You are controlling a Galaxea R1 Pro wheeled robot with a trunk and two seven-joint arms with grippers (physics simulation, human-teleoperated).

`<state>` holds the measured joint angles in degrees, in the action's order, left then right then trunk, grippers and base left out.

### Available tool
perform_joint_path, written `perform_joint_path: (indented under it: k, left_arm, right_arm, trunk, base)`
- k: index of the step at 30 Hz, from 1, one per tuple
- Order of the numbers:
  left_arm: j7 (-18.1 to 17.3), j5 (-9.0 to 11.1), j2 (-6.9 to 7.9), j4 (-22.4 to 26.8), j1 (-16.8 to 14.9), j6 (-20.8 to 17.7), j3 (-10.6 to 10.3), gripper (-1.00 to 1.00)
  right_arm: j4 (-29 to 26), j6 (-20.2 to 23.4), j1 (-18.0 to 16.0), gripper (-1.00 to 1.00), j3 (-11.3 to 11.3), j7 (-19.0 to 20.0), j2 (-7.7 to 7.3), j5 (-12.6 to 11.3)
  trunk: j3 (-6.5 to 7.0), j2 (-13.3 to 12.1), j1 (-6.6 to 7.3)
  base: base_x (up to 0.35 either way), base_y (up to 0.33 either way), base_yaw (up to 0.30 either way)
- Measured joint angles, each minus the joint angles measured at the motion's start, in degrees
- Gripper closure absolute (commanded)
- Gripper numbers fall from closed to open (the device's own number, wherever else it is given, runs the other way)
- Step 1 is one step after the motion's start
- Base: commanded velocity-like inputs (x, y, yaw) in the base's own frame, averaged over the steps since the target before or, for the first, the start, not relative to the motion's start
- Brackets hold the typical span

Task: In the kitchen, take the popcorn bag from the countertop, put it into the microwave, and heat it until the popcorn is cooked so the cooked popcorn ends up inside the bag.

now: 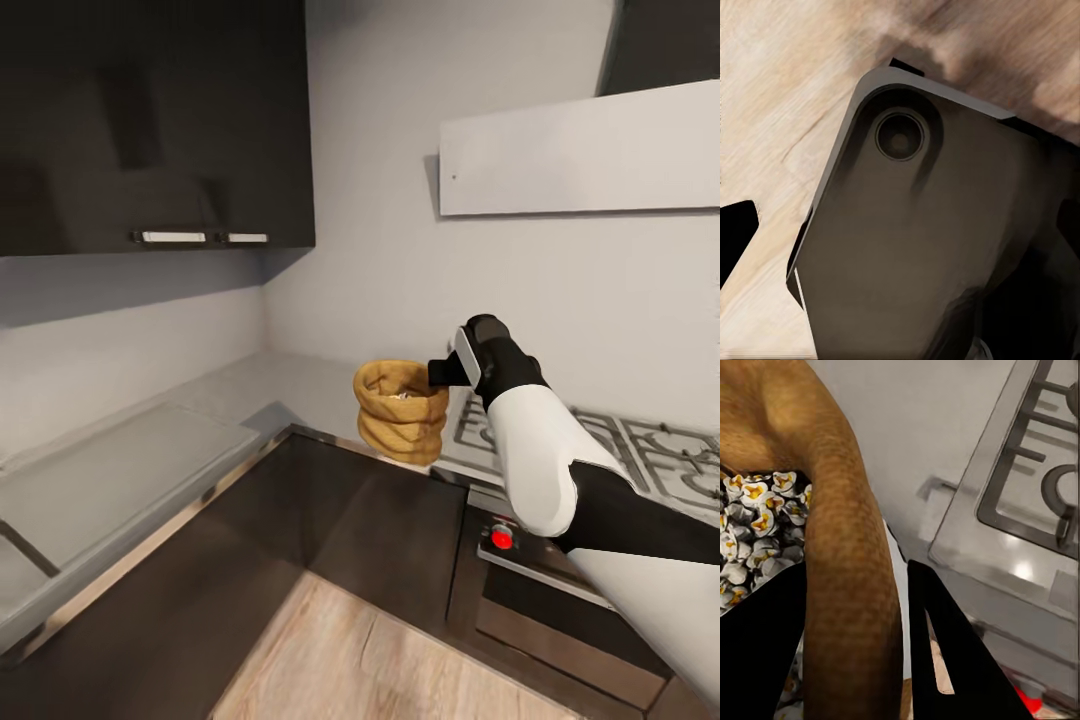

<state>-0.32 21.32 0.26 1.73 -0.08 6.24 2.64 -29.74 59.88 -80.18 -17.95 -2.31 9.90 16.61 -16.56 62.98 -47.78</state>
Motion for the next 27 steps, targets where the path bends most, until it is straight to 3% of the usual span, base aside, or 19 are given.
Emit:
perform_joint_path:
  k: [6,27]
  left_arm:
    - [0.0,0.0,0.0,0.0,0.0,0.0,0.0,-1.0]
    - [0.0,0.0,0.0,0.0,0.0,0.0,-0.1,-1.0]
  right_arm:
    - [-3.1,0.0,0.0,1.0,0.0,0.0,0.0,0.1]
    - [-2.6,0.0,0.0,1.0,0.0,0.0,0.0,0.0]
  trunk:
    - [0.0,0.0,0.0]
    - [0.0,0.0,0.0]
  base:
    - [-0.345,0.0,0.0]
    - [-0.345,0.0,0.0]
